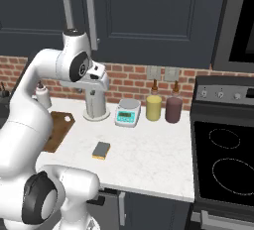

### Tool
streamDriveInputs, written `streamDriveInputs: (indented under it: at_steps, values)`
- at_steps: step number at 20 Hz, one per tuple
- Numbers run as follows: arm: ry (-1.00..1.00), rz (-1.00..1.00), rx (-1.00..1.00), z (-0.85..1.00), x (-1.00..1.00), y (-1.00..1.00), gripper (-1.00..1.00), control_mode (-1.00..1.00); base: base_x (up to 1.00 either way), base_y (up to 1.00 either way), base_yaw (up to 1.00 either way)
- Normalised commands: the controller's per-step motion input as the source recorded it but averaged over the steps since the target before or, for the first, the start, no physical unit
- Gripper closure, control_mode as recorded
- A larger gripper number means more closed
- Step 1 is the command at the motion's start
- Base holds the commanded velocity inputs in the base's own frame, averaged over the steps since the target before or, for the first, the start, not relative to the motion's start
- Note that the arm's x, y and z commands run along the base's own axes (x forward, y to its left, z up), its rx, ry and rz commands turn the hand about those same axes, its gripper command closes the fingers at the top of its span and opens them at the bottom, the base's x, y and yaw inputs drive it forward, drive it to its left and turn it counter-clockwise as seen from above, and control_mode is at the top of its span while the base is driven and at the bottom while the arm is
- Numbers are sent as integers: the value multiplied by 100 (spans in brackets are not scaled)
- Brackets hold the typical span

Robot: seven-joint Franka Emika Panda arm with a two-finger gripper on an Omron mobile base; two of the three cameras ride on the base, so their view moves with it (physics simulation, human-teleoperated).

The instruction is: Pick up the sponge from the counter and clean the cutting board by briefly scrubbing or pressing down on the cutting board. Once finished, release the sponge.

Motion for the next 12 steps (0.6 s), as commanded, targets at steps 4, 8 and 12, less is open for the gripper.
streamDriveInputs:
  at_steps: [4, 8, 12]
  values:
    - [0, 0, 3, -31, 0, 0, -100, -100, 0, 0, 0]
    - [8, 0, 4, -51, 0, -2, -100, -100, 0, 0, 0]
    - [9, 0, 0, -64, -4, -1, -100, -100, 0, 0, 0]
